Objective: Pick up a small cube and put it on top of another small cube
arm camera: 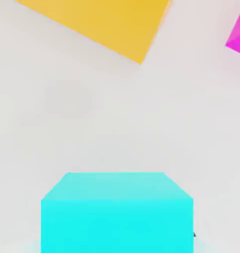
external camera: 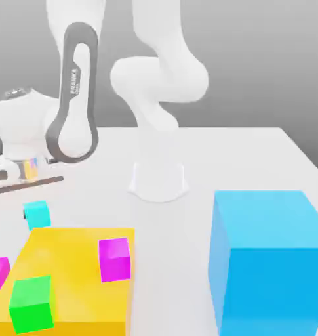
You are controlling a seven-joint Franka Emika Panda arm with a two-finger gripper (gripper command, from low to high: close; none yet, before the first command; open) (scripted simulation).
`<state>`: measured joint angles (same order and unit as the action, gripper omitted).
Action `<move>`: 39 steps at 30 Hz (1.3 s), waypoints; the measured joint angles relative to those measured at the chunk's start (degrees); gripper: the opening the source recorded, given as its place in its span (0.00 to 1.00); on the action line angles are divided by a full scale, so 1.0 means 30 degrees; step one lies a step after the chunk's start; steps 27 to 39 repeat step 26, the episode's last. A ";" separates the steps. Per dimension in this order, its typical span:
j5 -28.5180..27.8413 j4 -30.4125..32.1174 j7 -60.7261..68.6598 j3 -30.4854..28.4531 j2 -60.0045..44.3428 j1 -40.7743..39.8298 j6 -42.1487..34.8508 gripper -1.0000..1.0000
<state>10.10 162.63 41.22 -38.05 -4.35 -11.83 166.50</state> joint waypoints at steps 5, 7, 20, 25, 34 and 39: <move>-0.3102 -0.0234 -0.2614 -0.0456 0.1124 -0.0255 -0.1245 0.00; -0.2988 -0.1413 -0.3065 -0.0199 0.0747 0.0194 -0.2090 0.00; 0.1832 -0.9007 -0.2881 0.2756 -0.3974 0.0416 -0.5872 0.00; 0.3099 -0.9177 -0.2009 0.3716 -0.5280 -0.0304 -0.4887 1.00; 0.3099 -0.9177 -0.2009 0.3716 -0.5280 -0.0304 -0.4887 1.00; 0.3099 -0.9177 -0.2009 0.3716 -0.5280 -0.0304 -0.4887 1.00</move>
